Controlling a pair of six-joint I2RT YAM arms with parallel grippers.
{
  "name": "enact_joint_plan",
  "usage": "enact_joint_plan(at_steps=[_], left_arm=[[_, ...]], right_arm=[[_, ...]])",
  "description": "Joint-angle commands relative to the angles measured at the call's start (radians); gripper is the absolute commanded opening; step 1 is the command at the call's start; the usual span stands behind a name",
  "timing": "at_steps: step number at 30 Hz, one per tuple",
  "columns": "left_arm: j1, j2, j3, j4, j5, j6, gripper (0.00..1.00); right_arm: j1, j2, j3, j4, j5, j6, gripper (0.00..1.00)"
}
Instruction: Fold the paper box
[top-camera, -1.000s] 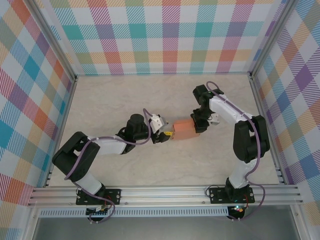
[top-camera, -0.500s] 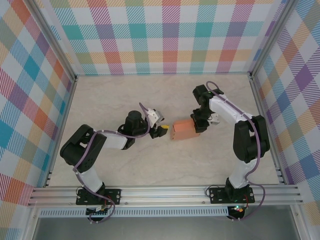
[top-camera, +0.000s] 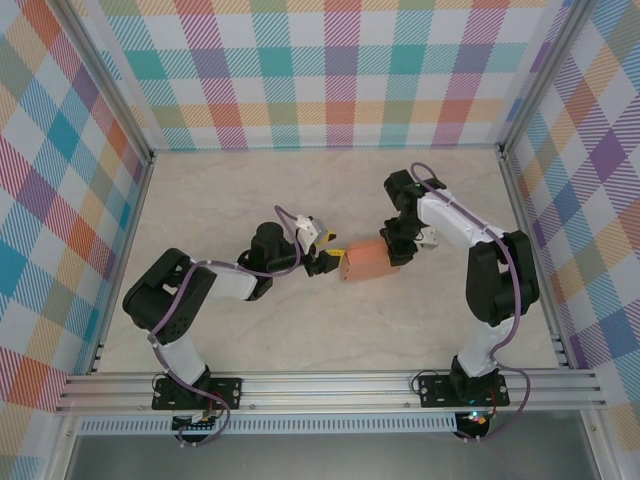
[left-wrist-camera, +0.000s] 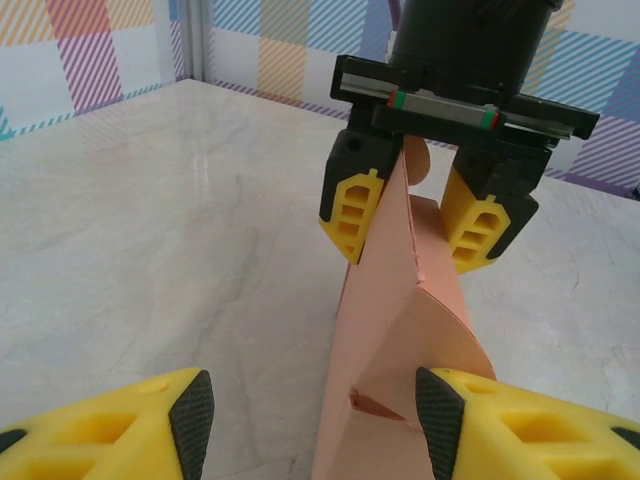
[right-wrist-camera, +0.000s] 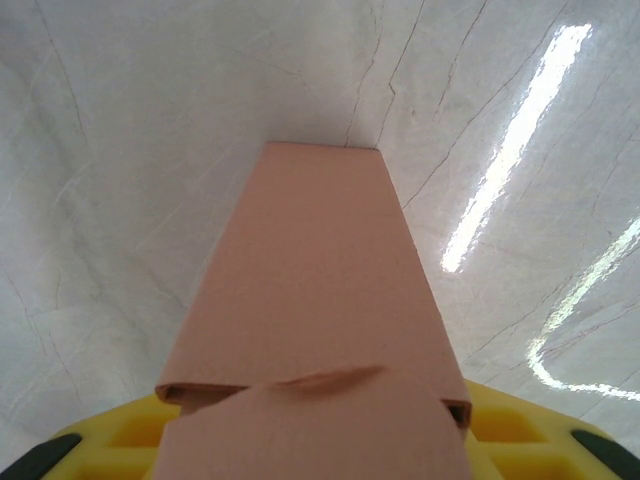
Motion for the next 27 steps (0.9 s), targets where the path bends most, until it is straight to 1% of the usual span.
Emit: enact_joint_plan(at_steps=[1, 10, 18, 21, 27], left_arm=[[-0.012, 0.021, 0.008, 0.054, 0.035, -0.013, 0.59], [-0.018, 0.044, 0.027, 0.029, 0.054, -0.003, 0.57], [-0.018, 0.072, 0.036, -0.015, 0.062, 0.037, 0.56], [-0.018, 0.065, 0.029, -0.029, 0.054, 0.058, 0.56], [-0.018, 0.046, 0.032, -0.079, 0.078, 0.095, 0.56]], right_arm=[[0.008, 0.0, -0.007, -0.027, 0.019, -0.017, 0.42], [0.011, 0.008, -0.003, -0.035, 0.032, -0.035, 0.42], [0.028, 0.003, -0.016, -0.027, 0.085, -0.065, 0.39], [0.028, -0.004, -0.041, 0.005, 0.094, -0.085, 0.36], [0.028, -0.018, -0.081, 0.058, 0.155, -0.14, 0.35]])
